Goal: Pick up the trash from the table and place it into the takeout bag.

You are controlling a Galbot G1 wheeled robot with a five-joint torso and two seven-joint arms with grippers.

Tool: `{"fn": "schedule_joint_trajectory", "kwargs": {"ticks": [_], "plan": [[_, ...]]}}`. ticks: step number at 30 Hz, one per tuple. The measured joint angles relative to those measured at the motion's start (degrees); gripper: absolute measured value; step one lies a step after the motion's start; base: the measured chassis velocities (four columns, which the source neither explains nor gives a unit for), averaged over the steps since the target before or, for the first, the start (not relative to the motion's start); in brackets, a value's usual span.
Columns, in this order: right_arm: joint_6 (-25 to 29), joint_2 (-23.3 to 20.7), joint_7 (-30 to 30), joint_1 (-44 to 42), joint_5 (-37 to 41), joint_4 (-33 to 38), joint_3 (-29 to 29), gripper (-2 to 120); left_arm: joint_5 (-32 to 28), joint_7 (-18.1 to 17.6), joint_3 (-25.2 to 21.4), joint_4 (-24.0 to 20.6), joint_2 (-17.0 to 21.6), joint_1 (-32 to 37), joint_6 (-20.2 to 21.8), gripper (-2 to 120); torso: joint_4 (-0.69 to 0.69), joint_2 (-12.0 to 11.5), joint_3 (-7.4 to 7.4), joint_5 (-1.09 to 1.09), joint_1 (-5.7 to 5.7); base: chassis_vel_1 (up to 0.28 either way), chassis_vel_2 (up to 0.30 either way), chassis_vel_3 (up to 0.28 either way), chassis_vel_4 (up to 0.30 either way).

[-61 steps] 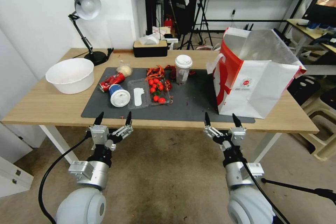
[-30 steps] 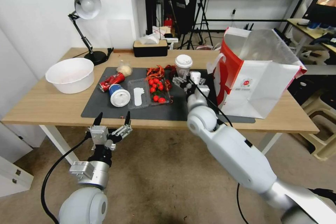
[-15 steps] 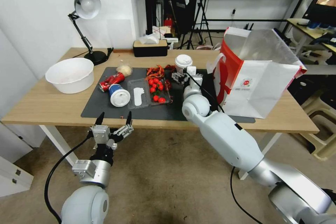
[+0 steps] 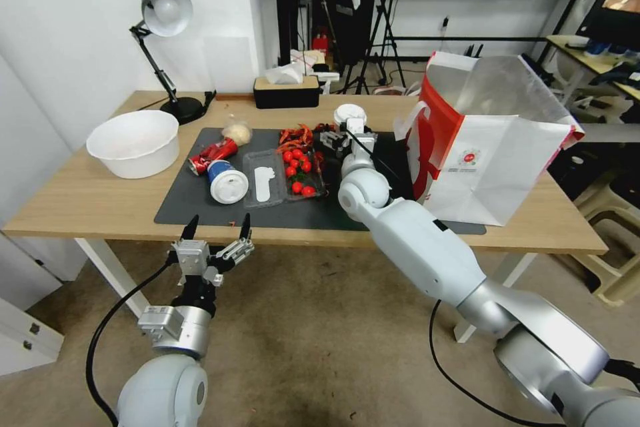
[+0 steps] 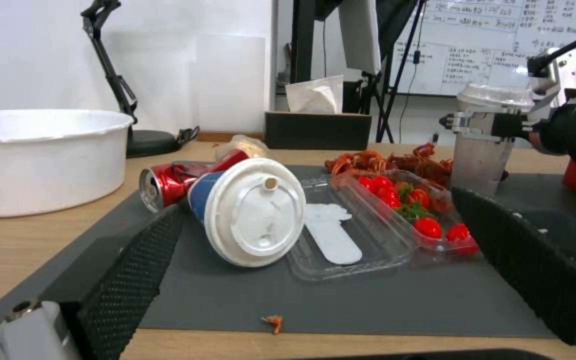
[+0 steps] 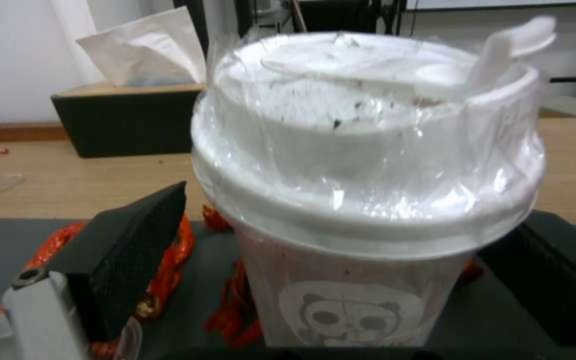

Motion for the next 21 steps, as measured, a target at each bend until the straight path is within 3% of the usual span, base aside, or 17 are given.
{"fn": "schedule_joint_trajectory", "kwargs": {"ticks": [3,7,15,21], "plan": [[-0.6,0.0,0.1,0.0,-0.1,-0.3,-0.1,91,0.0,0.0,0.0,0.0,0.0,0.1,-0.1,100,0.0,0.0,0.0,0.0,0.0,0.0,0.0,0.0,0.0],[-1.0,-0.5,0.1,-0.4,-0.3,-0.2,-0.1,71,0.1,0.0,0.1,0.2,0.0,0.1,-0.3,100,-0.01,0.0,0.0,0.01,0.0,0.0,0.0,0.0,0.0],[-0.7,-1.4,0.0,-1.2,-0.4,0.8,0.3,45,0.4,0.0,0.4,0.4,-0.2,0.1,-0.5,100,0.0,0.0,0.0,0.01,0.0,0.0,0.0,0.0,0.0],[0.2,-1.9,-0.4,-1.4,-0.1,2.2,0.6,32,0.7,0.1,0.4,0.8,-0.3,-0.1,-0.7,100,-0.01,0.0,0.0,0.01,0.0,0.0,0.0,0.0,0.0]]}}
